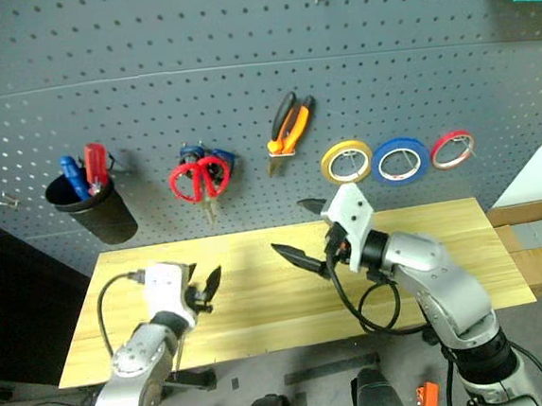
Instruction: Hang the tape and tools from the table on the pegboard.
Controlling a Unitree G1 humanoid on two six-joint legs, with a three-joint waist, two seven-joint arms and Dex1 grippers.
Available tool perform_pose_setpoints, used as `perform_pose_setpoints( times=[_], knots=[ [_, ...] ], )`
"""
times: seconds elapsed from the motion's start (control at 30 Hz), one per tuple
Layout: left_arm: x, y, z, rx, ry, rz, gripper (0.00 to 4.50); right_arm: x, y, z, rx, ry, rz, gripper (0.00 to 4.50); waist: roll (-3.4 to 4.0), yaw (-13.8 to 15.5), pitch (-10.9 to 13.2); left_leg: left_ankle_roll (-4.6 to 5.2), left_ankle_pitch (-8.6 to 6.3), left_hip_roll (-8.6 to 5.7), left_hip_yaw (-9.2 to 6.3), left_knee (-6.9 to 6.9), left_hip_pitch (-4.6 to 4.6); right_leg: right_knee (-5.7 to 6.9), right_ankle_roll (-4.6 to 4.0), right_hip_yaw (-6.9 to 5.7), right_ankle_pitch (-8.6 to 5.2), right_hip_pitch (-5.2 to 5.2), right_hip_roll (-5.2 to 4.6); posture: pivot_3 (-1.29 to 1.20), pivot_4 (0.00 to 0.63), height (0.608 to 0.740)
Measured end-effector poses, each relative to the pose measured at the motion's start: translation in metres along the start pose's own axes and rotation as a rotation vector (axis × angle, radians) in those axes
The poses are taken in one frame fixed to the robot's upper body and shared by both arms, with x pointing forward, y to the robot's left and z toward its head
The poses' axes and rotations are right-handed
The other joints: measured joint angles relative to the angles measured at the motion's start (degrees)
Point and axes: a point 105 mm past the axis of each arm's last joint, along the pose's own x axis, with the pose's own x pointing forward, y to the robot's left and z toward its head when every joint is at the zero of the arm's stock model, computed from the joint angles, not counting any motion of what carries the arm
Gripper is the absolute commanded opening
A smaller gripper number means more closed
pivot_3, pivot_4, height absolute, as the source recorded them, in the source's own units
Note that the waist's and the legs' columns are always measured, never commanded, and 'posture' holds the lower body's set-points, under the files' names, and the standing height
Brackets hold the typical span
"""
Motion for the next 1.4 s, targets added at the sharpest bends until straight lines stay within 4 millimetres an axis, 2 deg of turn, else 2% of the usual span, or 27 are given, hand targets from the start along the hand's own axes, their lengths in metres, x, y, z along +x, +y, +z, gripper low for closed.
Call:
perform_pose_setpoints(
  times=[0.03, 0.13, 0.27, 0.33, 0.57, 0.73, 0.87, 0.97, 1.1, 1.27, 1.3, 1.4],
  knots=[
    [-0.004, 0.004, -0.004, -0.021, 0.028, 0.011, 3.72, 0.001, 0.002, -0.001, 0.008, 0.008, 0.007, 4.5, 0.0, -0.03, 0.0, 0.0, 0.0, 0.0, 0.0, 0.03, 0.01, 0.0, 0.03, 0.01, -0.02, 0.03, 0.0, -0.08, 0.206, 0.74],
    [-0.014, 0.019, -0.021, -0.04, 0.13, 0.039, 3.72, 0.004, 0.011, -0.011, 0.081, 0.064, 0.032, 4.5, -0.01, -0.11, -0.01, 0.0, 0.0, 0.0, 0.0, 0.08, 0.06, 0.07, 0.03, 0.01, 0.0, 0.07, 0.0, -0.07, 0.207, 0.74],
    [-0.021, 0.045, -0.031, -0.067, 0.215, 0.106, 4.48, 0.005, 0.017, -0.028, 0.182, 0.164, 0.032, 4.5, 0.01, -0.01, 0.01, 0.0, 0.01, -0.01, -0.04, 0.08, 0.08, 0.12, 0.02, -0.02, 0.01, 0.06, 0.01, -0.07, 0.209, 0.74],
    [-0.017, 0.057, -0.039, -0.085, 0.282, 0.14, 4.48, 0.008, 0.02, -0.033, 0.22, 0.212, 0.032, 4.5, 0.01, 0.02, 0.01, 0.0, 0.01, -0.01, -0.03, 0.09, 0.1, 0.14, 0.02, -0.01, 0.01, 0.06, 0.02, -0.07, 0.212, 0.74],
    [0.002, 0.07, -0.055, -0.153, 0.398, 0.138, 4.48, 0.022, 0.029, -0.035, 0.268, 0.299, 0.05, 4.5, 0.0, -0.12, 0.01, -0.01, 0.01, -0.01, -0.03, 0.03, 0.05, 0.09, -0.14, -0.01, 0.09, -0.03, 0.02, -0.08, 0.216, 0.74],
    [0.02, 0.071, -0.061, -0.222, 0.436, 0.136, 4.48, 0.034, 0.045, -0.032, 0.203, 0.325, 0.12, 4.5, -0.01, -0.34, 0.04, -0.01, 0.01, -0.01, -0.02, 0.03, 0.02, 0.04, -0.24, 0.0, 0.16, -0.03, 0.01, -0.1, 0.231, 0.74],
    [0.025, 0.07, -0.071, -0.284, 0.471, 0.136, 4.48, 0.041, 0.052, -0.031, 0.164, 0.335, 0.153, 4.5, -0.04, -0.64, 0.09, -0.01, 0.0, -0.01, -0.03, 0.03, 0.03, 0.03, -0.24, 0.0, 0.16, -0.04, 0.01, -0.11, 0.246, 0.74],
    [0.027, 0.068, -0.075, -0.313, 0.487, 0.133, 3.87, 0.042, 0.051, -0.03, 0.151, 0.336, 0.149, 4.5, -0.06, -0.68, 0.41, -0.01, 0.0, -0.01, -0.04, 0.03, 0.03, 0.04, -0.24, -0.01, 0.16, -0.03, 0.01, -0.11, 0.254, 0.74],
    [0.029, 0.069, -0.075, -0.318, 0.487, 0.132, 2.6, 0.042, 0.053, -0.031, 0.147, 0.341, 0.163, 4.5, 0.02, -0.67, 0.57, -0.01, 0.0, -0.01, -0.03, 0.03, 0.04, 0.04, -0.24, 0.0, 0.16, -0.03, 0.0, -0.1, 0.254, 0.74],
    [0.03, 0.07, -0.075, -0.312, 0.473, 0.14, 1.02, 0.043, 0.055, -0.027, 0.137, 0.315, 0.187, 4.5, 0.02, -0.64, 0.63, -0.02, 0.0, 0.0, -0.04, 0.03, 0.03, 0.04, -0.24, -0.01, 0.16, -0.04, 0.01, -0.09, 0.225, 0.74],
    [0.031, 0.071, -0.074, -0.306, 0.454, 0.144, 0.87, 0.043, 0.056, -0.025, 0.135, 0.303, 0.193, 4.5, 0.01, -0.62, 0.63, -0.02, 0.0, 0.0, -0.04, 0.03, 0.03, 0.04, -0.24, -0.01, 0.16, -0.04, 0.0, -0.09, 0.22, 0.74],
    [0.029, 0.076, -0.069, -0.282, 0.383, 0.158, 0.87, 0.047, 0.054, -0.019, 0.129, 0.265, 0.2, 4.5, -0.04, -0.61, 0.58, -0.04, 0.0, 0.0, -0.03, 0.02, 0.03, 0.03, -0.26, 0.0, 0.17, -0.05, -0.01, -0.07, 0.193, 0.74]
  ],
)
